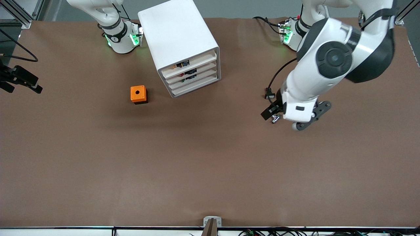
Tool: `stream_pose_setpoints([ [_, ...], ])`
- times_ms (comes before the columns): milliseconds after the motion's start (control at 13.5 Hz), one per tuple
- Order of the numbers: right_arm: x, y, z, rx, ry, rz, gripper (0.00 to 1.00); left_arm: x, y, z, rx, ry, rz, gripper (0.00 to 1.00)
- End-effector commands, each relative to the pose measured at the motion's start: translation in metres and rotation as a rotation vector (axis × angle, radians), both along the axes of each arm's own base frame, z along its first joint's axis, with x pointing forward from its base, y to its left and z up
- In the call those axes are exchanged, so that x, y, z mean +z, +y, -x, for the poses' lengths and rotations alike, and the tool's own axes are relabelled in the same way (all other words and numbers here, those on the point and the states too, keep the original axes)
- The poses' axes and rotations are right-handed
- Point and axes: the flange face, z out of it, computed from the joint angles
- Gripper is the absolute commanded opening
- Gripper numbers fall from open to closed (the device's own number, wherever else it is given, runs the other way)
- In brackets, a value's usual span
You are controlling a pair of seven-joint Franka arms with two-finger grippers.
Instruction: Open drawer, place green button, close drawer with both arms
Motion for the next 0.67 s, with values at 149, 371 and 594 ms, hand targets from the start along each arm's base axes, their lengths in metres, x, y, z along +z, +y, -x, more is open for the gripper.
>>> stream_pose_setpoints([
  [149, 0.005, 0.006, -0.002, 0.025, 0.003, 0.033, 1.0, 0.053, 0.077, 0.009, -0.101, -0.04, -0.033, 1.0],
  [371, 0.002, 0.002, -0.003, 0.017, 0.006, 0.033, 1.0, 0.077, 0.117, 0.015, -0.162, -0.045, -0.047, 1.0],
  [594, -0.004, -0.009, -0.005, -0.004, 0.02, 0.024, 1.0, 0.093, 0.155, 0.018, -0.163, -0.05, -0.048, 1.0],
])
